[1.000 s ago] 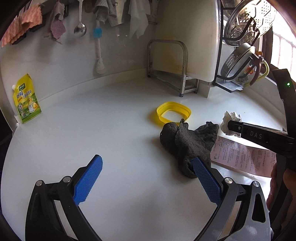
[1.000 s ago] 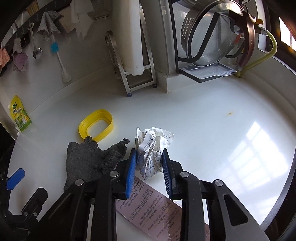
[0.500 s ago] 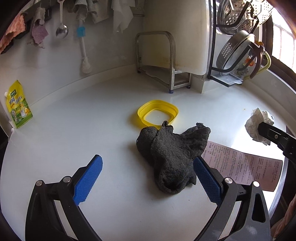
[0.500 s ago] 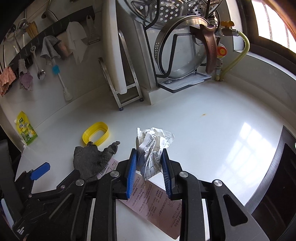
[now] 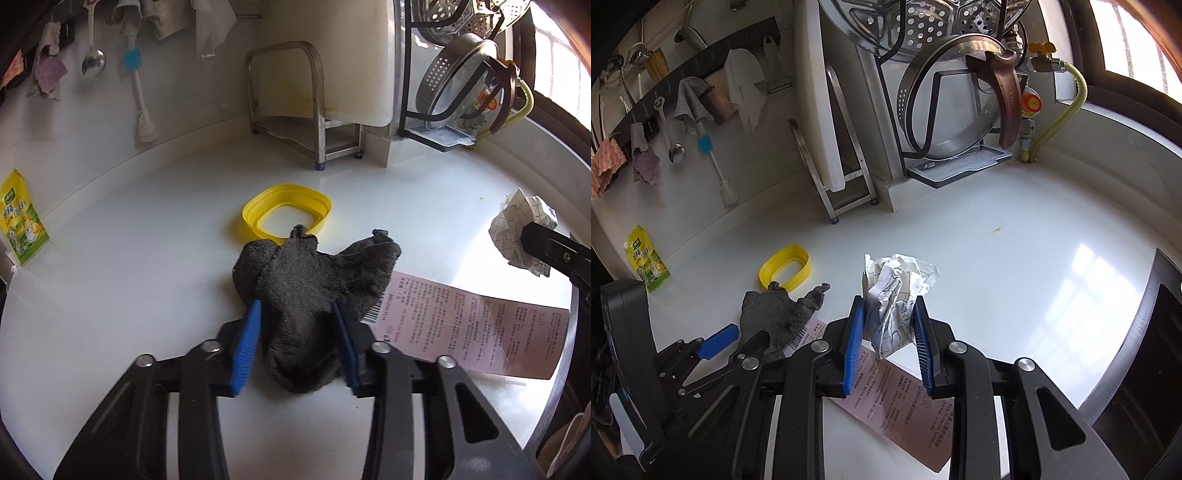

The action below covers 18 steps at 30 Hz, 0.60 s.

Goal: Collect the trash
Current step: 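Grasp the black glove with the left tool while the right tool holds the paper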

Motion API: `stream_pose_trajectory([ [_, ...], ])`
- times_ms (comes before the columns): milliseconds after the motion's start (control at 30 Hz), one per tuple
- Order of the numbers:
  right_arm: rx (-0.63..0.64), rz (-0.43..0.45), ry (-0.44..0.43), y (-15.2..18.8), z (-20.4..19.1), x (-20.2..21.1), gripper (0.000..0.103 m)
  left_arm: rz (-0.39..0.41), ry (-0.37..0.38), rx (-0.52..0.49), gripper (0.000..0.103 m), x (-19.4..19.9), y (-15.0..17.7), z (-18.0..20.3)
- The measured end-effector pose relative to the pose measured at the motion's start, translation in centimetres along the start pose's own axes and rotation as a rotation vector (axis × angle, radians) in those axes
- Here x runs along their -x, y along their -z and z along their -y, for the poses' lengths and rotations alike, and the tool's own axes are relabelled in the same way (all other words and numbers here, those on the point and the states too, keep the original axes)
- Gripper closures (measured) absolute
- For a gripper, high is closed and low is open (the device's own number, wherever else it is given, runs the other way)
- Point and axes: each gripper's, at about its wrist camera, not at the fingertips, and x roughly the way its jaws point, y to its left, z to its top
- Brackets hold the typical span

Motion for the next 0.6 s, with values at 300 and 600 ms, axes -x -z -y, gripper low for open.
stream_pose_trajectory([
  [300,0.006,0.002,-0.004,0.2,-0.4,0.1,0.077,0.045,0.044,0.006,0.09,1.7,0.0,-0.9],
  [600,0.027,0.023,-0.012,0.8,-1.4,1.4,0.077,0.11,0.059,0.006,0.094,5.4,-0.5,-2.2],
])
